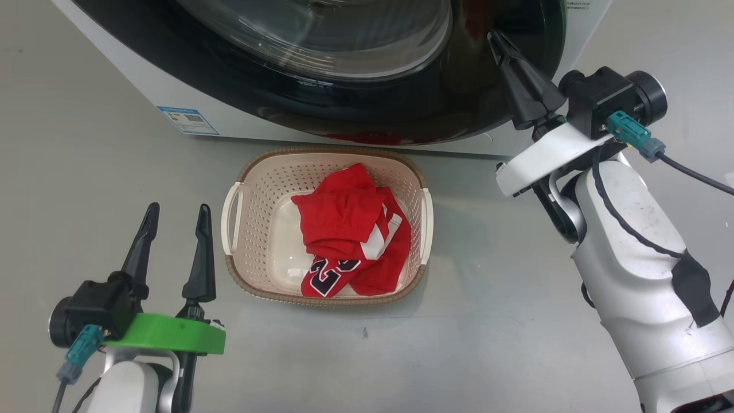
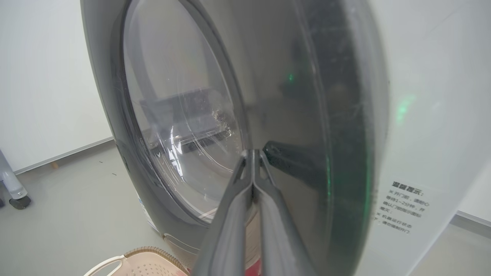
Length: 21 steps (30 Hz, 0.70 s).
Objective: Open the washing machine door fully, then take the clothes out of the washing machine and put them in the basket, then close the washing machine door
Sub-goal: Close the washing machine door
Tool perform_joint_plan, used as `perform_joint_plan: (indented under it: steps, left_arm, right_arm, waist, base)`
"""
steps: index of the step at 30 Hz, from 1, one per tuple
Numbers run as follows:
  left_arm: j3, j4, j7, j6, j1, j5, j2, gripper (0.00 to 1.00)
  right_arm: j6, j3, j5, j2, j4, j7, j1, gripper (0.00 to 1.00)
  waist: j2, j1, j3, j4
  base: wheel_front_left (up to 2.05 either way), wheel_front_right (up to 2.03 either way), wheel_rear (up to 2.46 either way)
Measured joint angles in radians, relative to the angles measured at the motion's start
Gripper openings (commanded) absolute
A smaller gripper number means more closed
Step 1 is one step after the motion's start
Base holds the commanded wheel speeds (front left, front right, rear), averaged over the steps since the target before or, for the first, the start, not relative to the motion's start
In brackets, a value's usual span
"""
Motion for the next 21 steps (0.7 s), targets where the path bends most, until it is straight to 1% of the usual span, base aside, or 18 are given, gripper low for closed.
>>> perform_joint_plan:
  steps: [10, 16, 21]
  left_arm:
    - [-0.007, 0.013, -0.002, -0.009, -0.028, 0.0, -0.003, 1.0]
    - [-0.015, 0.024, -0.003, -0.012, -0.037, 0.0, -0.005, 1.0]
    - [-0.016, 0.025, -0.003, -0.016, -0.041, 0.0, -0.006, 1.0]
  right_arm:
    - [0.0, -0.021, 0.016, -0.008, 0.08, -0.001, -0.101, 0.0]
    - [0.0, -0.054, 0.034, -0.025, 0.139, -0.003, -0.157, 0.0]
    - [0.0, -0.085, 0.049, -0.025, 0.181, -0.009, -0.182, 0.0]
  waist:
    - [0.0, 0.0, 0.011, 0.009]
    - [0.0, 0.0, 0.015, 0.016]
    - [0.0, 0.0, 0.015, 0.023]
  base:
    - [0.0, 0.0, 0.0]
    - [0.0, 0.0, 0.0]
    - [0.0, 0.0, 0.0]
